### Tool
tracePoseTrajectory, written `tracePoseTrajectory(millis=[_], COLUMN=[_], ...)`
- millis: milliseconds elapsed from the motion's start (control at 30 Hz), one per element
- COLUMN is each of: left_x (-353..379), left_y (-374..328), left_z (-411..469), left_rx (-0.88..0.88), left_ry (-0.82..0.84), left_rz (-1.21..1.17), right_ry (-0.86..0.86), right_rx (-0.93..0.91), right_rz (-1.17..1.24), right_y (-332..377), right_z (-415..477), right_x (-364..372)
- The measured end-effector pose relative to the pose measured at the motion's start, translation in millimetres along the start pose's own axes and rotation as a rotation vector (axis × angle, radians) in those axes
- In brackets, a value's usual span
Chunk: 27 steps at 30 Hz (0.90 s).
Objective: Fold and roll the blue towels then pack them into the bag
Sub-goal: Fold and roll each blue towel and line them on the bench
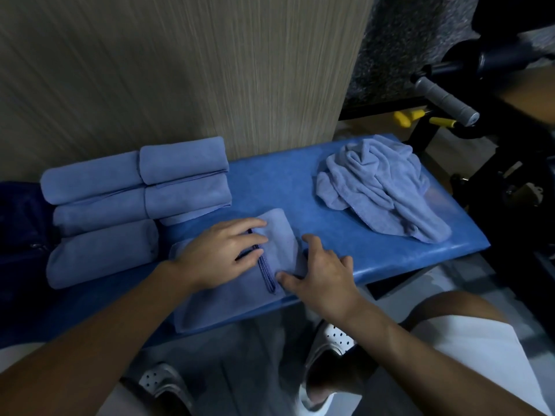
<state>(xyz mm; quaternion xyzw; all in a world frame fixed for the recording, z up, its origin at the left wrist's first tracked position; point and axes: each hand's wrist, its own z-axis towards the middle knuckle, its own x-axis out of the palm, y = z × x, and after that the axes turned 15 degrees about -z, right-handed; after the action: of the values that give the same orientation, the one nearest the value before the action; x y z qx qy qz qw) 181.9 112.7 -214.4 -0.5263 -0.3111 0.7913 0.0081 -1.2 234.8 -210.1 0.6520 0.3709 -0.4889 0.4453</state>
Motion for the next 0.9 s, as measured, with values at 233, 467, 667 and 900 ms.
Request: tracePoseTrajectory(millis=[233,467,667,900], left_x=[-2,-1,-10,-21], left_y=[-11,8,15,21], left_z=[-2,0,10,20], left_rx=[-0.191,-0.44,-0.484,-0.408], left_ry=[-0.171,-0.281,-0.037,-0.167], left_rz=[0.115,-0.339,-0.366,-0.528], right_ry=[-0.089,0.158,0.224,0.002], right_rx=[-0.05,-0.167,-0.227,-0.28], right_rz=[0.302,0.083,0.091,0.211], right_y=[-12,-26,-29,-23], right_z=[42,59,69,91], right_x=[-10,-26,-31,-35])
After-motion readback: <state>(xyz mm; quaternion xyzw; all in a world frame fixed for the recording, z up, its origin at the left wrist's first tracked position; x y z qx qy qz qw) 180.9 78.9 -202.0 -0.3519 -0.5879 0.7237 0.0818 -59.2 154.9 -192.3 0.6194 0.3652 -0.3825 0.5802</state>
